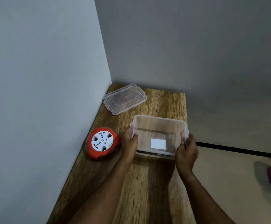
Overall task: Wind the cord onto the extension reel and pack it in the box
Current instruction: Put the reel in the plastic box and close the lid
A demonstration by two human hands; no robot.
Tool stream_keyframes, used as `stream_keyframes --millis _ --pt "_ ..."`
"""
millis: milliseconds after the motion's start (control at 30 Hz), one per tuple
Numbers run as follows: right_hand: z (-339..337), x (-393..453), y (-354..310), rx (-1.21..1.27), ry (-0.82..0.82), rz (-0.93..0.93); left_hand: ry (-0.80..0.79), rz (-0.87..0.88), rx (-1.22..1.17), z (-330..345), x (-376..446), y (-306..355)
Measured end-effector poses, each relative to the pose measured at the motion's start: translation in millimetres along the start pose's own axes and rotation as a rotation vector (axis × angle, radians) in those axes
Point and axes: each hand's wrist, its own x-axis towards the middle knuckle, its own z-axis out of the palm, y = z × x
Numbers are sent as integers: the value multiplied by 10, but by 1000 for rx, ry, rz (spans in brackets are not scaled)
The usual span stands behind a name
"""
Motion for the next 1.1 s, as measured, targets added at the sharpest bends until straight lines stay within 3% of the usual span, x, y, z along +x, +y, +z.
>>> stream_keyframes --millis 267,400,467,733,967,1100 --pt "-28 -52 -77 -50 -3 -15 -3 -18 2 -50 -27 -5" --pt "-66 -52 -333 -165 124 -130 23 -4 -77 -167 -72 6" --pt "-29 -46 -521 -132 111 -213 88 10 -127 -286 -97 27" --pt "584 -386 -1189 52 -137 -344 367 -30 26 -997 -104 65" --pt "1210 -943 -1438 64 -406 -435 400 -84 -45 -1485 -59 -254" --pt "1530 -1167 -1405 -68 -548 -371 406 -163 -169 -1582 -72 -376"
